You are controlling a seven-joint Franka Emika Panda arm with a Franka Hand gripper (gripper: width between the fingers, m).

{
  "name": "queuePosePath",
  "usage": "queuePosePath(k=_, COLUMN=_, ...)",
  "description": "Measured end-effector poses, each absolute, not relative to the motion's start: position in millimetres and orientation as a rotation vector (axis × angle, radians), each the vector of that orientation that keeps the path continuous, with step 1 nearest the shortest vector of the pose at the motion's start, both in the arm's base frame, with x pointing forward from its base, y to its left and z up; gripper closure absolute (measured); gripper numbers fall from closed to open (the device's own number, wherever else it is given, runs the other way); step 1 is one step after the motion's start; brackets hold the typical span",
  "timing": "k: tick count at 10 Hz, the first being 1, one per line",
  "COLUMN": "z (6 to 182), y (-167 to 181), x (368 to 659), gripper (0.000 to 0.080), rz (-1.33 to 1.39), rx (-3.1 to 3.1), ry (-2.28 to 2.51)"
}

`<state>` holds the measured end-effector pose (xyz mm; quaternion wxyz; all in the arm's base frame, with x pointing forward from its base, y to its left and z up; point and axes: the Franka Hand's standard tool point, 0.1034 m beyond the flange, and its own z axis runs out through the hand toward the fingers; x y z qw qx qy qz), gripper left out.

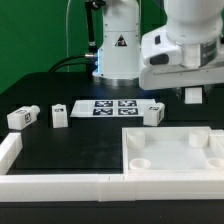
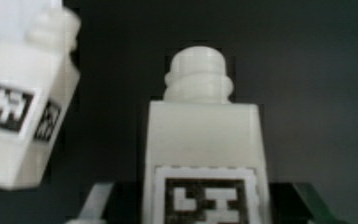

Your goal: Assemble one leg

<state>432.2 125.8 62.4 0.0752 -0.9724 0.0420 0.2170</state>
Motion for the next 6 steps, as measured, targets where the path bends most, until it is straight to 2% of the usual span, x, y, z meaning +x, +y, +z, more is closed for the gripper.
queuePosePath(k=1, z=67.7, y=122.7, x=440.4, gripper=0.0512, rz=0.568, rx=-2.947, ry=0.107)
queuePosePath(k=5, z=111.9, y=117.5, x=479.5, gripper=0.0512, rz=0.016, rx=-3.007, ry=0.111)
queuePosePath(k=6, z=117.4, y=117.5, x=492.4, gripper=0.0512, rz=-0.089, rx=-3.002, ry=0.114)
